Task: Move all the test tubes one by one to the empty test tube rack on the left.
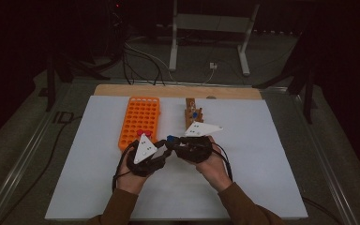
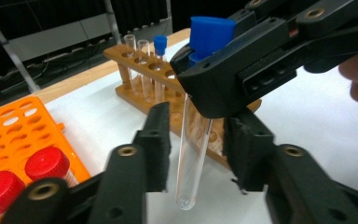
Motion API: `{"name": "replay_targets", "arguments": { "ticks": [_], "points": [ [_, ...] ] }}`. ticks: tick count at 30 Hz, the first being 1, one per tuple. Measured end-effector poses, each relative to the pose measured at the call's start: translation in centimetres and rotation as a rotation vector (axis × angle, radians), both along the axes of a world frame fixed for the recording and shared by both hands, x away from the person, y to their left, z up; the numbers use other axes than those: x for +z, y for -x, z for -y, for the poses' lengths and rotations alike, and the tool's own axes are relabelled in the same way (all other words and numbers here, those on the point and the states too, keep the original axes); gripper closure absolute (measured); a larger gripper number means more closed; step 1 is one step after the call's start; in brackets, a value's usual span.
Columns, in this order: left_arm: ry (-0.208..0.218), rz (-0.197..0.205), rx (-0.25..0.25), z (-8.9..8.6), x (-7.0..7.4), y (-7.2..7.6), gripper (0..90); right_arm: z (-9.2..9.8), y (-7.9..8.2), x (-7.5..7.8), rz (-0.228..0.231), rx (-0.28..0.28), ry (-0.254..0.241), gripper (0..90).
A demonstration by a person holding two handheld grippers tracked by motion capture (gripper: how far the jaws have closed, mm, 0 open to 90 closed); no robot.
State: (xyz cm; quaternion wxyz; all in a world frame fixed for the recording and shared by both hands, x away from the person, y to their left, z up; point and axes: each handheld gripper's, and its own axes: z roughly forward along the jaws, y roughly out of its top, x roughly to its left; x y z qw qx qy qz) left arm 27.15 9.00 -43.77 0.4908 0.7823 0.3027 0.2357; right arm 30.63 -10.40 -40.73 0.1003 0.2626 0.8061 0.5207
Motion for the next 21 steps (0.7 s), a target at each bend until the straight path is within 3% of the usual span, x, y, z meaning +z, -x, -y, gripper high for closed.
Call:
{"name": "replay_targets", "arguments": {
  "ticks": [3, 7, 15, 21],
  "points": [
    [-0.016, 0.003, -0.008, 0.0, -0.1, 0.1, 74.5, -0.1, 0.1, 0.0, 0.000, 0.005, 0.001, 76.8],
    [-0.021, 0.004, -0.013, 0.1, -0.1, 0.1, 76.9, 0.0, 0.1, 0.0, -0.001, 0.009, 0.003, 75.9],
    [0.006, -0.015, 0.032, -0.8, -0.2, -0.3, 77.2, 1.9, -0.1, 0.5, 0.013, -0.023, -0.061, 49.1],
    [0.040, -0.019, 0.065, -1.8, -0.1, -0.4, 77.2, 3.1, -0.3, 0.3, 0.045, -0.106, -0.019, 31.8]
  ]
}}
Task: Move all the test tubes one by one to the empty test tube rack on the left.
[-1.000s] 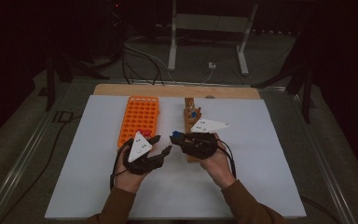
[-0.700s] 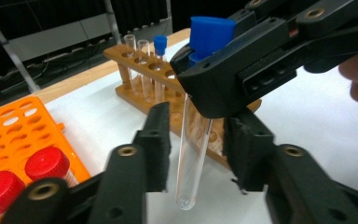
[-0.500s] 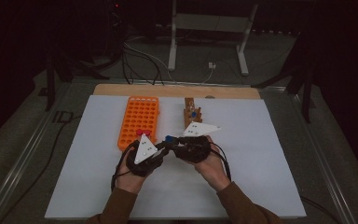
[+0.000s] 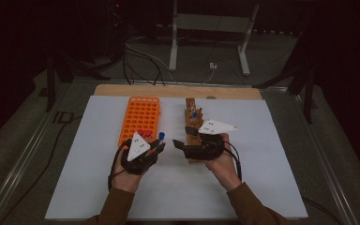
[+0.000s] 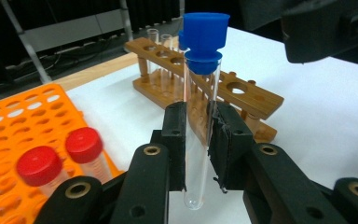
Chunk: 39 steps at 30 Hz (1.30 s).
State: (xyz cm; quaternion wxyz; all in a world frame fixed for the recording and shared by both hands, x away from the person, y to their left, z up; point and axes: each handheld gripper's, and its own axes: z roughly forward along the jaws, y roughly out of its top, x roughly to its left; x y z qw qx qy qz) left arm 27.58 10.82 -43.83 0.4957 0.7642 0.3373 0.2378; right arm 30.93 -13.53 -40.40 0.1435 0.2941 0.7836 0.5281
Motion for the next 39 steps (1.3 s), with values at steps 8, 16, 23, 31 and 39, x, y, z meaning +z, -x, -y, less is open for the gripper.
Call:
{"name": "replay_targets", "arguments": {
  "ticks": [8, 16, 23, 31, 39],
  "points": [
    [0.032, 0.008, 0.032, -1.2, 0.5, -0.1, 77.1, 1.9, -0.2, -0.8, 0.007, -0.094, 0.001, 16.5],
    [0.062, 0.024, 0.056, -2.3, 0.9, -0.1, 77.0, 4.0, 0.3, -1.3, 0.025, -0.110, -0.002, 14.3],
    [0.088, 0.032, 0.072, -3.2, 1.3, -0.2, 76.9, 6.4, 1.1, -2.4, 0.035, -0.174, 0.022, 9.3],
    [0.117, 0.038, 0.086, -4.0, 1.6, -0.2, 76.8, 9.2, 1.4, -2.5, 0.059, -0.226, -0.009, 3.1],
    [0.131, 0.058, 0.134, -5.2, 1.8, -0.2, 76.7, 11.4, 1.6, -2.5, 0.080, -0.282, -0.053, 2.0]
  ]
}}
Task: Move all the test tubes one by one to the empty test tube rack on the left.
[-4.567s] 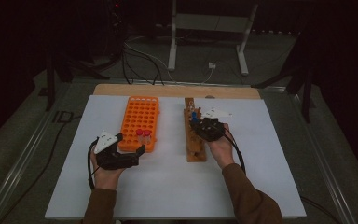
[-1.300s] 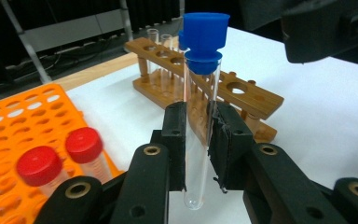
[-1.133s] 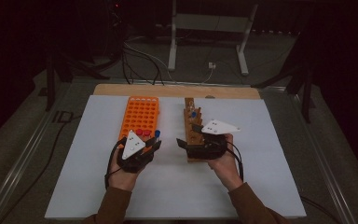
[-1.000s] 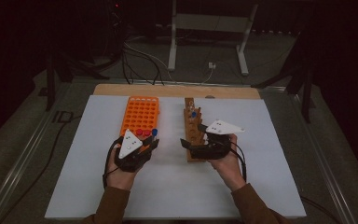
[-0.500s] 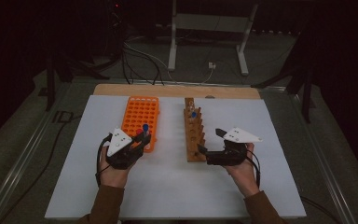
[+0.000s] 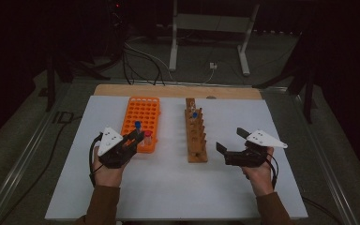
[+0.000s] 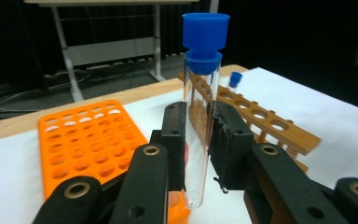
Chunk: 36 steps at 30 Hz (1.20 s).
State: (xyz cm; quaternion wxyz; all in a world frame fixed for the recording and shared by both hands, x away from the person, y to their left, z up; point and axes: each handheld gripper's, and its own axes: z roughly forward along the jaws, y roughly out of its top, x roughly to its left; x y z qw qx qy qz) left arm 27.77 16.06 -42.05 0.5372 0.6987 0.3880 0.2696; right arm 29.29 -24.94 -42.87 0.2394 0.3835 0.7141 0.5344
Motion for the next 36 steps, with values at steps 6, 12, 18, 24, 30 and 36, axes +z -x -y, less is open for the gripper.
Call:
{"name": "replay_targets", "arguments": {
  "ticks": [6, 12, 18, 24, 30, 36],
  "points": [
    [0.011, 0.013, 0.045, -1.2, -0.3, -0.3, 76.9, 0.6, 0.0, 0.0, 0.003, -0.018, -0.007, 2.0],
    [0.019, 0.025, 0.101, -1.8, -1.5, -1.0, 76.8, 0.8, -0.1, 0.0, -0.001, -0.021, -0.015, 2.0],
    [0.019, -0.005, 0.142, -1.7, -3.1, -2.5, 77.0, 0.7, -0.1, -0.1, -0.001, -0.019, -0.018, 2.0],
    [-0.010, -0.045, 0.182, -1.7, -4.8, -3.3, 77.0, 0.7, -0.2, -0.3, -0.013, -0.024, -0.029, 2.0],
    [0.041, -0.067, 0.198, -1.8, -5.8, -3.5, 76.7, 0.6, -0.2, -0.4, -0.014, -0.024, -0.024, 2.1],
    [-0.002, -0.091, 0.173, -1.2, -6.3, -3.7, 77.0, 0.4, -0.2, -0.6, -0.021, -0.021, -0.022, 2.1]
  ]
}}
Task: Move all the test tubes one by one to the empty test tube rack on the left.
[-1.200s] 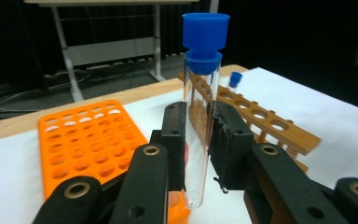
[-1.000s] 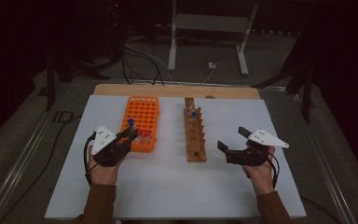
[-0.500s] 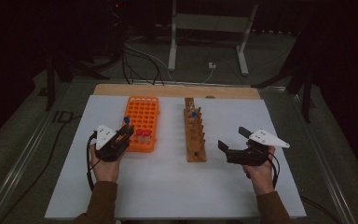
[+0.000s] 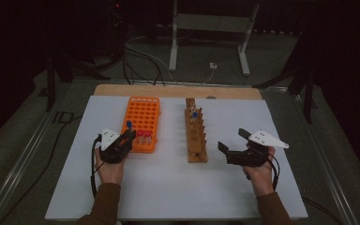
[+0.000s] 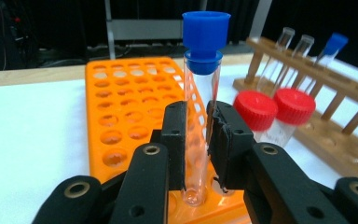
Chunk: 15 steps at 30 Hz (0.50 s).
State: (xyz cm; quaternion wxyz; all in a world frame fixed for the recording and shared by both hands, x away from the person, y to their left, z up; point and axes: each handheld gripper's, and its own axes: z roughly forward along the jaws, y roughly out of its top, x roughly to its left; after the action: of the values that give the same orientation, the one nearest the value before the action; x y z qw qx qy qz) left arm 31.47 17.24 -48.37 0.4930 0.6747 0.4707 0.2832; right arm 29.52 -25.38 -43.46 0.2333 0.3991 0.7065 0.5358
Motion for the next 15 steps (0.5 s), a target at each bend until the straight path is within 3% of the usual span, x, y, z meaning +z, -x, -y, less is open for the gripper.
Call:
{"name": "replay_targets", "arguments": {
  "ticks": [5, 15],
  "points": [
    [-0.075, -0.053, -0.020, 0.6, -0.7, -0.3, 77.4, -0.1, 0.1, 0.0, 0.000, 0.003, -0.002, 2.1],
    [-0.116, -0.116, -0.047, 0.3, -1.1, -0.4, 77.9, -0.5, 0.1, -0.4, -0.013, 0.015, 0.002, 2.1]
  ]
}}
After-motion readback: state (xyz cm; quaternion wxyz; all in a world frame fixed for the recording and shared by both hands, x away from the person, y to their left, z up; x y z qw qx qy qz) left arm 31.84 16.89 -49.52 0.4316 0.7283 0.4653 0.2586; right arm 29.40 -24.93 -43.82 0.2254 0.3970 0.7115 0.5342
